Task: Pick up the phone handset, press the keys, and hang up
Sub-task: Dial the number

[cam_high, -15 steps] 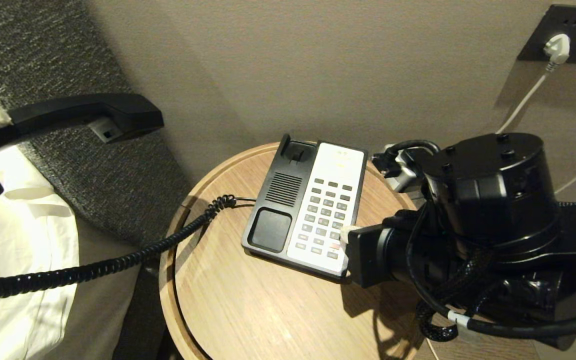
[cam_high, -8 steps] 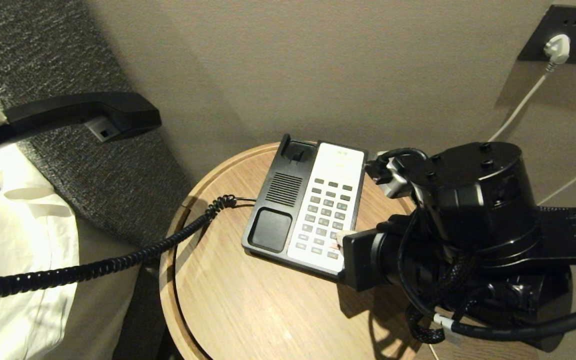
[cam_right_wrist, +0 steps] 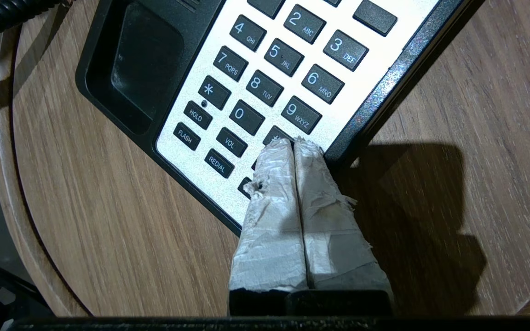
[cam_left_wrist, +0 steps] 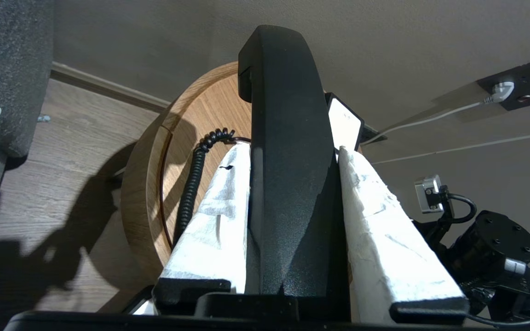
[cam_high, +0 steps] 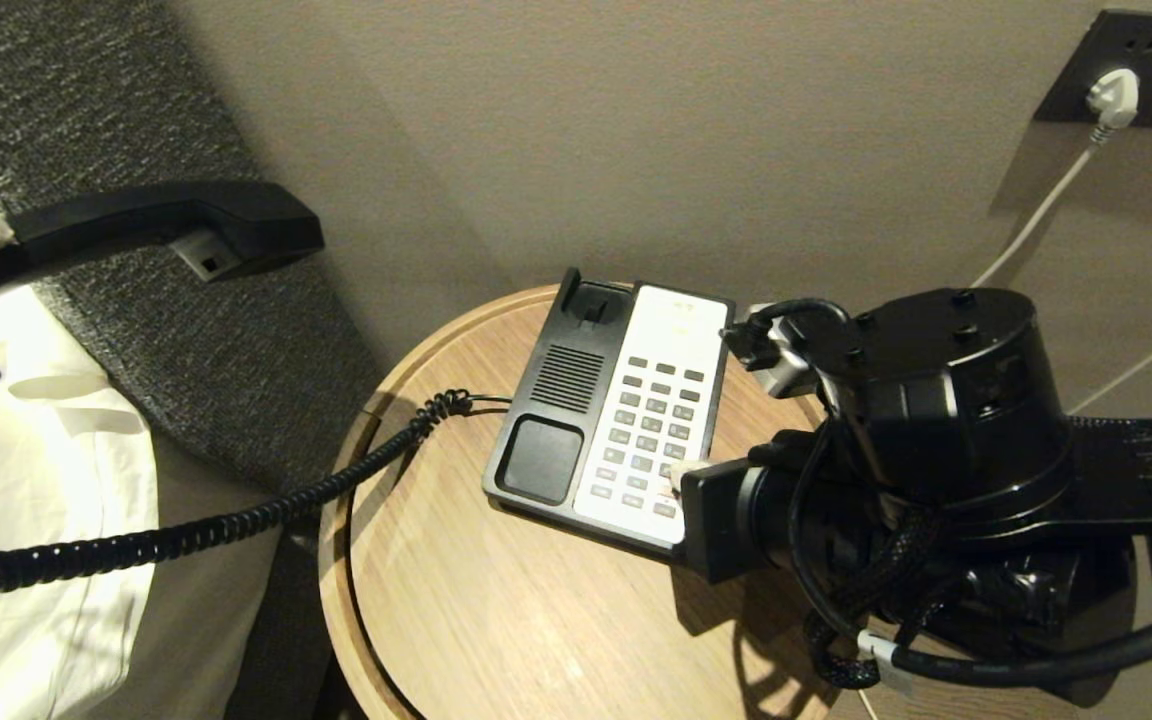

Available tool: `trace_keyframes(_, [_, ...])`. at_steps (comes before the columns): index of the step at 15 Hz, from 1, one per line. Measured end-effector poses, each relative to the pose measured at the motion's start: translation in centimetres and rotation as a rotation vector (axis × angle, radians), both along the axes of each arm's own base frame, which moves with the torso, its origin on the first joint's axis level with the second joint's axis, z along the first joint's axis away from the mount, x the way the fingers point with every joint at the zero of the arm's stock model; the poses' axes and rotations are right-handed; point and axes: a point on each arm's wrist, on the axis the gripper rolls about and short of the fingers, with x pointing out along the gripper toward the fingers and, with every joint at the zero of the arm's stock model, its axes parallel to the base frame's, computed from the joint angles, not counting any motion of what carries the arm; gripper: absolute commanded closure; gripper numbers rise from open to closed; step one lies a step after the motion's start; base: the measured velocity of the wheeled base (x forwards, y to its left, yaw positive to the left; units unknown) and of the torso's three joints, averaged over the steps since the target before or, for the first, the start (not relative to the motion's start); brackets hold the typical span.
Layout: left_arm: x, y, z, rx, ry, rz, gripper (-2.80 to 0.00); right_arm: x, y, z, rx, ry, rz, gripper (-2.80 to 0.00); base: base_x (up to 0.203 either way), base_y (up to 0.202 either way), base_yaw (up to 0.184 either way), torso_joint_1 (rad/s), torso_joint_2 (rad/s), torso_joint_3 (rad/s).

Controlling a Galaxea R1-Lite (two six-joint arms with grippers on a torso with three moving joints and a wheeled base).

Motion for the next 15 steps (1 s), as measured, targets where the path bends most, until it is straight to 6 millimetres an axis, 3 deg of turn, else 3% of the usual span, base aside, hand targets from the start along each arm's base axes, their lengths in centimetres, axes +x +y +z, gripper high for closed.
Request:
trace_keyframes(9, [-0.24, 0.22, -0.32, 0.002, 0.002, 0.0, 0.0, 0.22, 0.15, -0.88, -0.04, 0.003, -0.014, 0.0, 0.0, 0.0, 0.0, 0.0, 0.0, 0.0])
trace_keyframes(15, [-0.3, 0.28, -0.49, 0.004, 0.004, 0.0, 0.0, -0.16, -0.36, -0.07, -0.007, -0.003, -0.018, 0.0, 0.0, 0.0, 0.0, 0.0, 0.0, 0.0])
